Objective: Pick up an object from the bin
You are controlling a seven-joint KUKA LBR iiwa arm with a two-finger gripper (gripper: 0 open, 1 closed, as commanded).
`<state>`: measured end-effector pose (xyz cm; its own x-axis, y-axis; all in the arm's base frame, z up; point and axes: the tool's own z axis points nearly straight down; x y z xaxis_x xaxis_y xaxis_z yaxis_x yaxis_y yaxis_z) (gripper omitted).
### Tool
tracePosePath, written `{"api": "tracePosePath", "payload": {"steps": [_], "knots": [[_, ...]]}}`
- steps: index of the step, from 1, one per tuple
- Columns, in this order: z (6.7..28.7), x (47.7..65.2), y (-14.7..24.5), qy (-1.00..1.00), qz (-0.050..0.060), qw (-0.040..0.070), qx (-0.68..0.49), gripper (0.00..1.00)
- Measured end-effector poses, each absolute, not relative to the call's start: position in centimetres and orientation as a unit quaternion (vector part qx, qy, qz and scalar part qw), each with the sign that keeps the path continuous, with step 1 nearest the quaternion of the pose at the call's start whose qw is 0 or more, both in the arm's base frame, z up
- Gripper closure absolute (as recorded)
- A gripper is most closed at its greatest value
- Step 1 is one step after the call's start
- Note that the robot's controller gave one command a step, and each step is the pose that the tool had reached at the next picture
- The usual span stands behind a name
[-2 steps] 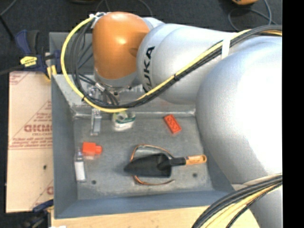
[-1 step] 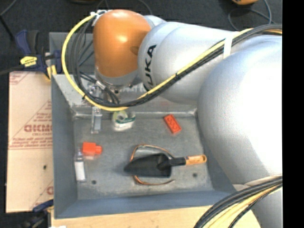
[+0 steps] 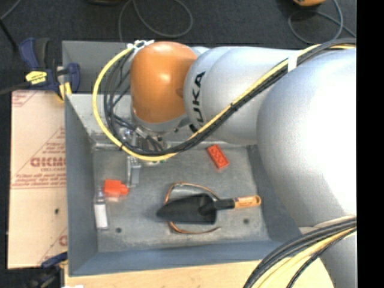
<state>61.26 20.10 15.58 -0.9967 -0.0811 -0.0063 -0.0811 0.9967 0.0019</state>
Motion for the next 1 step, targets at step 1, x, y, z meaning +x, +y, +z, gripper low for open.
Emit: {"api": "tracePosePath", "payload": {"steps": [1], "knots": [[14.83, 61.65, 14.74, 0.994, 0.001, 0.0, -0.106, 0.0]]}}
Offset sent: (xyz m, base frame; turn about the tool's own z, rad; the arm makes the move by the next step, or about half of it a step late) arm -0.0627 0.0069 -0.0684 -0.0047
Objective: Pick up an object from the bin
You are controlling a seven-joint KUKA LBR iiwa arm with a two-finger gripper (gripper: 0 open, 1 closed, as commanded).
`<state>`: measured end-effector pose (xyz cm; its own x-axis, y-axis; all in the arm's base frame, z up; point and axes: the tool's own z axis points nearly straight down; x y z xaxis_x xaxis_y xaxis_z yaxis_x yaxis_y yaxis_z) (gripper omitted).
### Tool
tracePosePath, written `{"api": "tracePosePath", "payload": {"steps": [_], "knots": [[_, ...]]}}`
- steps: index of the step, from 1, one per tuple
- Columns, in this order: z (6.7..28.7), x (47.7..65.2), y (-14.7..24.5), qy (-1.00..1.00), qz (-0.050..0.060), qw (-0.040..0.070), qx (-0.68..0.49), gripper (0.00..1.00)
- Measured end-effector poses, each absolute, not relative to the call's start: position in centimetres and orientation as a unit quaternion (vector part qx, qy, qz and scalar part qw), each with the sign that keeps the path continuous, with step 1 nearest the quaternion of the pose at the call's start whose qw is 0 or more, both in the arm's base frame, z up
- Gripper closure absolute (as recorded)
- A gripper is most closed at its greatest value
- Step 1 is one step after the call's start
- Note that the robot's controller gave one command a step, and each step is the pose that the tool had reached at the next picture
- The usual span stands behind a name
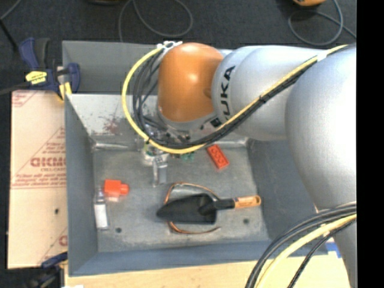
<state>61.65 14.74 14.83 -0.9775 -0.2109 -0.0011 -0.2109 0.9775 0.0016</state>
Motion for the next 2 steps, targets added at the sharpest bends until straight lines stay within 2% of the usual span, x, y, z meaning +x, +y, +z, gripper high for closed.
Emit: {"api": "tracePosePath", "payload": {"steps": [1, 2], "knots": [[12.4, 59.4, 14.0, 0.996, -0.002, 0.005, -0.094, 0.0], [11.2, 56.2, 13.9, 0.995, 0.003, 0.002, -0.104, 0.0]]}}
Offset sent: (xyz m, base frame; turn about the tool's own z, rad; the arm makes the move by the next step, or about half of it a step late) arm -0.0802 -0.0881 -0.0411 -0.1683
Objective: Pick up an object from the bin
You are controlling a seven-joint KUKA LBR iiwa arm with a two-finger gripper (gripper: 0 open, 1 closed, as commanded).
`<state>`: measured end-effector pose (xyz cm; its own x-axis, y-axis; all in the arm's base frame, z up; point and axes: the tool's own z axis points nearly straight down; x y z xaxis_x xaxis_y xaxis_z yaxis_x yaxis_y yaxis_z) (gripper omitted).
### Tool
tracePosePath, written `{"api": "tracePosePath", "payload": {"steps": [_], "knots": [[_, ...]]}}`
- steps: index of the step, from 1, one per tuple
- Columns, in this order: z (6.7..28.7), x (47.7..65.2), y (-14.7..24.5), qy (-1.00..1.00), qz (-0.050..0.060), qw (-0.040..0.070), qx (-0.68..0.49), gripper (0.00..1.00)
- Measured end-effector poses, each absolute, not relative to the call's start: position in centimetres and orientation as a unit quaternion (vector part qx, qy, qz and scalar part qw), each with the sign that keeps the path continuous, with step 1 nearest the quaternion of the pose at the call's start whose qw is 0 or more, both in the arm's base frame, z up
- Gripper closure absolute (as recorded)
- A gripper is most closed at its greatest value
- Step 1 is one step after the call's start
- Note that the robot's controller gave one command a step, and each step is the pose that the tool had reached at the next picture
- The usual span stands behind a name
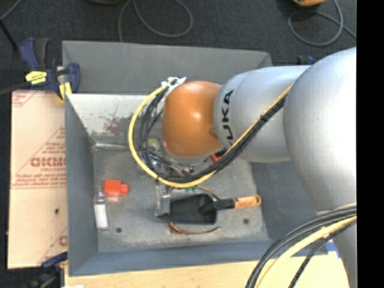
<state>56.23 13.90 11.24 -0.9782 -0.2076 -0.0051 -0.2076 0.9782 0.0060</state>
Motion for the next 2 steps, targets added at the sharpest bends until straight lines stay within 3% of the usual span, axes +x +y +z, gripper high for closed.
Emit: {"api": "tracePosePath", "payload": {"steps": [1, 2], "knots": [[10.5, 55.9, 9.4, 0.99, -0.001, 0.004, -0.141, 0.0], [9.9, 54.9, 7.7, 0.996, 0.003, 0.003, -0.085, 0.0]]}}
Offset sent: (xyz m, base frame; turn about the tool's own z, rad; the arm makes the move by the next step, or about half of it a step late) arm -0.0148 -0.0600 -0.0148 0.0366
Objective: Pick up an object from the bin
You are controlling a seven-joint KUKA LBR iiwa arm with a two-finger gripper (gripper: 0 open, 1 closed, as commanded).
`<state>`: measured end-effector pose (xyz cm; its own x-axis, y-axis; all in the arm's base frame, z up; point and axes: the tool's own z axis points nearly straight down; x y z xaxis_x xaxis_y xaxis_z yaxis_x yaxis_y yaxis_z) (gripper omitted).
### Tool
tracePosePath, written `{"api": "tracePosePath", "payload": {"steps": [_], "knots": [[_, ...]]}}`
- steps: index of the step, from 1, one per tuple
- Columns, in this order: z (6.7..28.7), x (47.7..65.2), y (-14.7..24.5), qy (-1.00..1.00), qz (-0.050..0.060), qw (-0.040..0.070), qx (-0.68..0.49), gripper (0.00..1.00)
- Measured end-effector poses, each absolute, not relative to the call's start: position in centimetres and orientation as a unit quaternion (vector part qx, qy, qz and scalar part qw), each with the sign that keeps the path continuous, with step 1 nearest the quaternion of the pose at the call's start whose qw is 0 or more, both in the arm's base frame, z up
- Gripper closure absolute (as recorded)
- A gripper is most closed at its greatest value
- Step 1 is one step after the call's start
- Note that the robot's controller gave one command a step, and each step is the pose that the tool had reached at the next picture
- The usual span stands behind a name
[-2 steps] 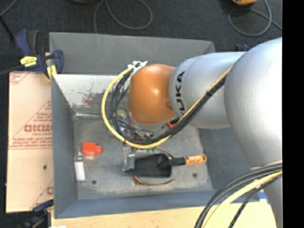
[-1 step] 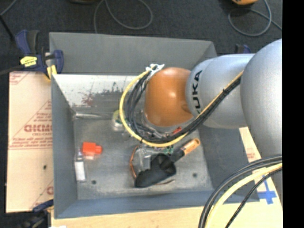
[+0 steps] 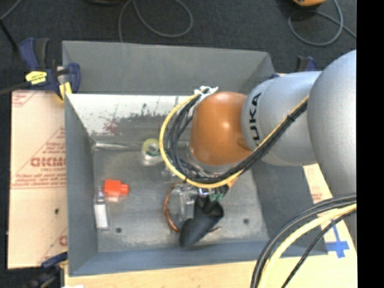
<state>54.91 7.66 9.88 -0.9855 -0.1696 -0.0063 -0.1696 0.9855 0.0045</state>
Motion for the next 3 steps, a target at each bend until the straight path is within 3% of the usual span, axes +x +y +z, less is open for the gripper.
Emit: {"api": "tracePosePath", "payload": {"steps": [1, 2, 3], "knots": [[8.3, 52.7, 5.2, 0.999, 0.002, 0.007, -0.045, 0.0], [9.3, 53.7, 1.2, 0.999, 0.003, 0.004, -0.035, 0.0], [9.6, 54.2, 0.1, 0.999, 0.002, 0.005, -0.046, 0.0]]}}
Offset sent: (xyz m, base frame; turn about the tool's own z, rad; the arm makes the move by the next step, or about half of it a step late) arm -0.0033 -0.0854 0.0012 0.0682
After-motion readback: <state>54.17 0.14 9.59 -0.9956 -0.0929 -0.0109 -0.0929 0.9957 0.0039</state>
